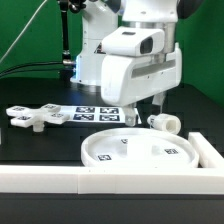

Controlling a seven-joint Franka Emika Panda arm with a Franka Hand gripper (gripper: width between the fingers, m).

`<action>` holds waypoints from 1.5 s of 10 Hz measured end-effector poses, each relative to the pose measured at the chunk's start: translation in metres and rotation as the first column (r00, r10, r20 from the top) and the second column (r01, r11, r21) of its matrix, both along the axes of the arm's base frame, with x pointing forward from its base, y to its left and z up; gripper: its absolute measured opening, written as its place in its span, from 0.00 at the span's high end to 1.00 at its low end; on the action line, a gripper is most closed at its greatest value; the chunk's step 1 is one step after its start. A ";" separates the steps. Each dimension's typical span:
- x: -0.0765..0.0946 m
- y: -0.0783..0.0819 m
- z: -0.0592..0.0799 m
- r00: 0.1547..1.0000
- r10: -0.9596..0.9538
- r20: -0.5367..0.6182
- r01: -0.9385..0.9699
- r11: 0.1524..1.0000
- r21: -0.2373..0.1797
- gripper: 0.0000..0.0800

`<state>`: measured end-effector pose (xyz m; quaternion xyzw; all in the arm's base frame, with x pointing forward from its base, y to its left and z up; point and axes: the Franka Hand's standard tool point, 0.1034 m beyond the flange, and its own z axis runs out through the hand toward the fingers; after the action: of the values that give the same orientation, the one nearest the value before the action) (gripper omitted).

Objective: Assemble round table

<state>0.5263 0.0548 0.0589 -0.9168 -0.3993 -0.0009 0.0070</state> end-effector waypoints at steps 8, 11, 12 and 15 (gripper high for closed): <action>-0.015 0.019 0.003 0.913 -0.408 -0.022 0.408 0.913 -0.010 0.19; -0.028 0.043 -0.003 0.796 -0.604 -0.036 0.603 0.797 -0.025 0.19; -0.029 0.048 -0.005 0.797 -0.603 -0.038 0.603 0.798 -0.026 0.19; -0.037 0.045 -0.005 0.795 -0.599 -0.096 0.591 0.801 -0.097 0.19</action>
Offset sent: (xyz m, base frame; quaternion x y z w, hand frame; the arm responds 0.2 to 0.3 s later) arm 0.0000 0.0000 0.0000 0.0000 0.0000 0.0650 0.9979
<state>0.4892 0.0997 0.0537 -0.9938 -0.0895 0.0652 0.0022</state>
